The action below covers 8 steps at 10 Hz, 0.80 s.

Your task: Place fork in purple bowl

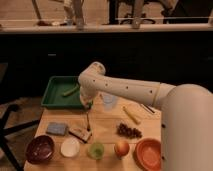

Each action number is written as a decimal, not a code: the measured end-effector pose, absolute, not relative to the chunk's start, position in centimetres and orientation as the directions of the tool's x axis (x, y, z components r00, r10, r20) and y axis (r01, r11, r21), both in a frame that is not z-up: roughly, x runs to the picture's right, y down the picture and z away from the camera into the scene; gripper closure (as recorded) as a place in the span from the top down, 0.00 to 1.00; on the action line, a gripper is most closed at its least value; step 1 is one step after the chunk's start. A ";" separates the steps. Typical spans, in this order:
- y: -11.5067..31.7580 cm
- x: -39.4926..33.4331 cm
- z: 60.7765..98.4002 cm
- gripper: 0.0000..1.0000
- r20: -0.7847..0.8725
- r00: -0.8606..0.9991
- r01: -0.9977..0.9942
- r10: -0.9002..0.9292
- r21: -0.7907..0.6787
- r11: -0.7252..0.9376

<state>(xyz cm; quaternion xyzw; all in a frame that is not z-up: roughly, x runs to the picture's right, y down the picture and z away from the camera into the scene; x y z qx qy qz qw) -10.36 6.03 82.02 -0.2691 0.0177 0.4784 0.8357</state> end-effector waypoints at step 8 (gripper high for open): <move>1.7 -9.6 77.7 0.00 -0.157 0.540 -0.790 0.827 -0.435 0.433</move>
